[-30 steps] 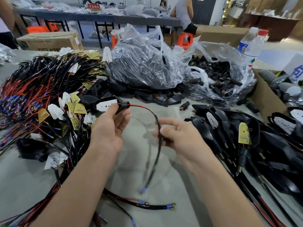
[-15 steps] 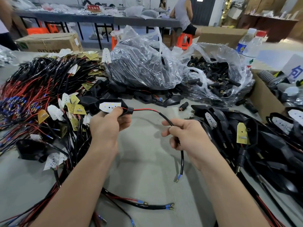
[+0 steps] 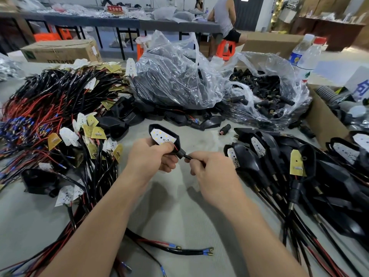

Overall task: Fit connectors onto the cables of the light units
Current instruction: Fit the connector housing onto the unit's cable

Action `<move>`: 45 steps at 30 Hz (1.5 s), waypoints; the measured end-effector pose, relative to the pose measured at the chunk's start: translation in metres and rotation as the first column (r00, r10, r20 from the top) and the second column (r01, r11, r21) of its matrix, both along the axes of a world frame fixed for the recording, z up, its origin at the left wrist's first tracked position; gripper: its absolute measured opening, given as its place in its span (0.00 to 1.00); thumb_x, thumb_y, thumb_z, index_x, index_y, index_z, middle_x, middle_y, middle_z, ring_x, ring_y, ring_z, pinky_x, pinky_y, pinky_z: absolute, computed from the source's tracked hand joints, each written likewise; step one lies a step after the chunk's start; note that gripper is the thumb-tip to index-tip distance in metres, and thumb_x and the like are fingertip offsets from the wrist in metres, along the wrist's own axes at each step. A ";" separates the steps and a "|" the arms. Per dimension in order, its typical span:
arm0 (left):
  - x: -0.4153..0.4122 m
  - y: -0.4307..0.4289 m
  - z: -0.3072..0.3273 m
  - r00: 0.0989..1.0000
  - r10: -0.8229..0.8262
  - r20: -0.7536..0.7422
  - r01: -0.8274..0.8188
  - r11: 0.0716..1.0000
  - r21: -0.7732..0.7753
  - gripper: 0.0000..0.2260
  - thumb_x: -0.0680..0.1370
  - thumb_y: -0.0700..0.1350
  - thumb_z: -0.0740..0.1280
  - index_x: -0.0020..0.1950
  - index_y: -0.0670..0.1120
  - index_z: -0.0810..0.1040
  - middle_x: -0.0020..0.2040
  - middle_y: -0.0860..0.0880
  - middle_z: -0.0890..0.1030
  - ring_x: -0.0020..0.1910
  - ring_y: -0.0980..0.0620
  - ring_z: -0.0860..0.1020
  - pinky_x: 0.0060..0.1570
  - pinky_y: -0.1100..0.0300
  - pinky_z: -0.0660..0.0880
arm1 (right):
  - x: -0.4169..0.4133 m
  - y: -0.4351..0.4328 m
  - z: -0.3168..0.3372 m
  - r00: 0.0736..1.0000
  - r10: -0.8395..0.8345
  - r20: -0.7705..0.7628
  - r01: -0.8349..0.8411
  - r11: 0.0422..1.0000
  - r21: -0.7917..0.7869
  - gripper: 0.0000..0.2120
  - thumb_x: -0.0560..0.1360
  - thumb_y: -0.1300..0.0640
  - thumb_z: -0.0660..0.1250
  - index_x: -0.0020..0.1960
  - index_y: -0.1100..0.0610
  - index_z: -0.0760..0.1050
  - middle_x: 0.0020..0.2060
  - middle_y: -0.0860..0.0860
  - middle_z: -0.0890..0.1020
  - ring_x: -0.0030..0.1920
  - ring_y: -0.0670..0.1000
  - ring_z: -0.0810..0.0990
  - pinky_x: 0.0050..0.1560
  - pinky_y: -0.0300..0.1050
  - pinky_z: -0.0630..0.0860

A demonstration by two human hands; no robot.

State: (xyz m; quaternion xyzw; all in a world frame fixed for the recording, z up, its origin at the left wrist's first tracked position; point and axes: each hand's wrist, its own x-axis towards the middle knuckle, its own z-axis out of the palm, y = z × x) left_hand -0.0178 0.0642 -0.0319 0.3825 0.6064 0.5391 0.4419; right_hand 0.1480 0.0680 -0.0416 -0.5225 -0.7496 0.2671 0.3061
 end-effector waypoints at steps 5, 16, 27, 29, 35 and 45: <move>-0.003 -0.004 0.005 0.991 -0.076 0.111 0.073 0.997 0.029 0.11 0.80 0.37 0.67 0.38 0.40 0.83 0.32 0.40 0.83 0.24 0.50 0.77 0.25 0.62 0.74 | -0.007 -0.003 -0.001 0.984 -0.025 -0.178 0.026 1.000 0.005 0.06 0.78 0.58 0.65 0.46 0.51 0.80 0.31 0.52 0.82 0.32 0.49 0.75 0.36 0.40 0.72; -0.010 -0.004 0.003 0.964 -0.131 0.233 0.120 0.991 0.062 0.10 0.78 0.46 0.67 0.53 0.44 0.84 0.50 0.42 0.87 0.44 0.50 0.85 0.38 0.61 0.80 | -0.006 -0.004 0.001 0.964 0.006 -0.267 -0.002 1.000 0.015 0.11 0.79 0.52 0.67 0.39 0.54 0.76 0.26 0.49 0.68 0.28 0.45 0.64 0.30 0.41 0.61; -0.016 -0.003 0.008 0.897 -0.197 0.395 0.154 0.978 0.139 0.13 0.82 0.36 0.60 0.53 0.42 0.84 0.52 0.40 0.86 0.47 0.44 0.86 0.42 0.55 0.83 | -0.001 -0.001 0.008 0.931 -0.152 -0.332 0.147 0.988 -0.041 0.05 0.77 0.50 0.71 0.42 0.45 0.82 0.31 0.48 0.81 0.29 0.44 0.74 0.31 0.35 0.67; -0.017 -0.002 0.007 0.892 -0.193 0.409 0.148 0.979 0.140 0.12 0.81 0.32 0.61 0.55 0.40 0.83 0.51 0.39 0.86 0.46 0.43 0.87 0.41 0.56 0.83 | 0.001 -0.001 0.009 0.922 -0.177 -0.345 0.182 0.983 -0.019 0.01 0.75 0.48 0.73 0.46 0.44 0.83 0.31 0.45 0.82 0.32 0.44 0.76 0.33 0.34 0.68; -0.025 -0.005 0.009 0.874 -0.210 0.437 0.144 0.973 0.179 0.13 0.67 0.32 0.69 0.46 0.44 0.88 0.46 0.44 0.87 0.42 0.47 0.87 0.37 0.62 0.82 | 0.003 -0.003 0.020 0.928 -0.109 -0.357 0.141 0.988 0.064 0.03 0.73 0.54 0.75 0.44 0.46 0.83 0.32 0.44 0.83 0.32 0.44 0.77 0.34 0.35 0.71; -0.049 -0.001 0.008 0.693 0.041 0.720 -0.228 0.960 0.165 0.13 0.78 0.29 0.64 0.58 0.43 0.80 0.48 0.43 0.88 0.46 0.47 0.87 0.42 0.61 0.83 | 0.011 0.025 0.084 0.944 -0.311 0.108 0.248 0.888 0.387 0.08 0.71 0.42 0.74 0.40 0.46 0.85 0.28 0.44 0.77 0.39 0.54 0.77 0.46 0.47 0.73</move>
